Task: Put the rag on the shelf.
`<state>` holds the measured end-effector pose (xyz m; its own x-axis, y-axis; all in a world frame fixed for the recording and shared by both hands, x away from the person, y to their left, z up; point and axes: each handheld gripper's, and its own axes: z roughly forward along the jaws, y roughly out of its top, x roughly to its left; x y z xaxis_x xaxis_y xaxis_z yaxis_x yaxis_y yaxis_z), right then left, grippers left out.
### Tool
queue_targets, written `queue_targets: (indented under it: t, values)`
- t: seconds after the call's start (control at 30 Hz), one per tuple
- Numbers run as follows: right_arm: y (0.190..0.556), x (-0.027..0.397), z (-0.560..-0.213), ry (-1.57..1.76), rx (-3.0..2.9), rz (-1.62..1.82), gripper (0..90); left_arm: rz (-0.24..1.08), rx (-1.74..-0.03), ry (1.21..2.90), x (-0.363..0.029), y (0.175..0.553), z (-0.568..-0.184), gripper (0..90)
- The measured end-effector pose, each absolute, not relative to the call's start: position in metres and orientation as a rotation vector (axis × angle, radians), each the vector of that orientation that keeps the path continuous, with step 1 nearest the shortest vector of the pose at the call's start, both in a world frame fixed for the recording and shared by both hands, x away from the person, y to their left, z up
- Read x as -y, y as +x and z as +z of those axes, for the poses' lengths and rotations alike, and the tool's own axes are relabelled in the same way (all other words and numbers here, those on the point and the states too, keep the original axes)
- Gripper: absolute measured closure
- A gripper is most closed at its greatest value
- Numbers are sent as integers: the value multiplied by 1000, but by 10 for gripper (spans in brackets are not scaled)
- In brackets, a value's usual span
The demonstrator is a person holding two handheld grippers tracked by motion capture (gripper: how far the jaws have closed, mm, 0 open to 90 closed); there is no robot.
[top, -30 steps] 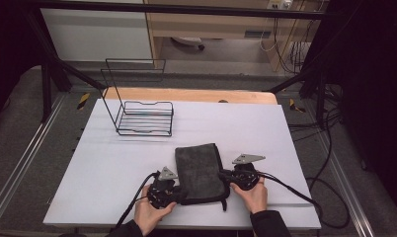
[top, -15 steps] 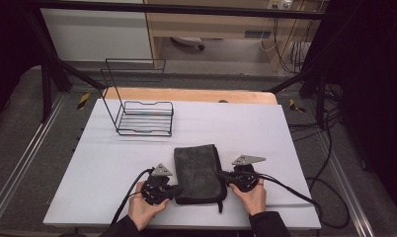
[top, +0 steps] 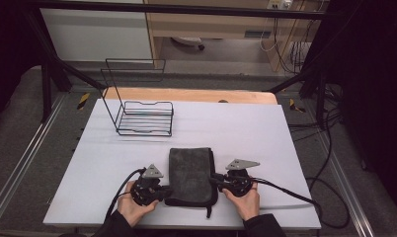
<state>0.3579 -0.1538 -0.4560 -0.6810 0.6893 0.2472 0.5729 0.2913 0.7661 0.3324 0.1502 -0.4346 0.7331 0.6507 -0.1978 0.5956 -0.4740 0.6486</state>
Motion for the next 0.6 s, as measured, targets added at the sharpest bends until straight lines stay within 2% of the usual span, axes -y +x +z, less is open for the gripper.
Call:
queue_targets:
  t: [0.1, 0.37, 0.43, 0.47, 0.6]
  values:
    - [358, 156, -453, 1171, -2396, 1355, 608, 119, -919, 2213, -152, 332, -434, 734]
    - [363, 164, -445, 1128, -2399, 1348, 332, 184, -891, 2178, -164, 339, -422, 429]
    - [363, 164, -445, 1125, -2400, 1342, 306, 199, -893, 2185, -166, 342, -421, 361]
    - [364, 166, -445, 1121, -2398, 1345, 249, 196, -890, 2188, -169, 347, -420, 323]
    - [367, 171, -445, 1139, -2402, 1364, 160, 196, -894, 2173, -171, 358, -415, 212]
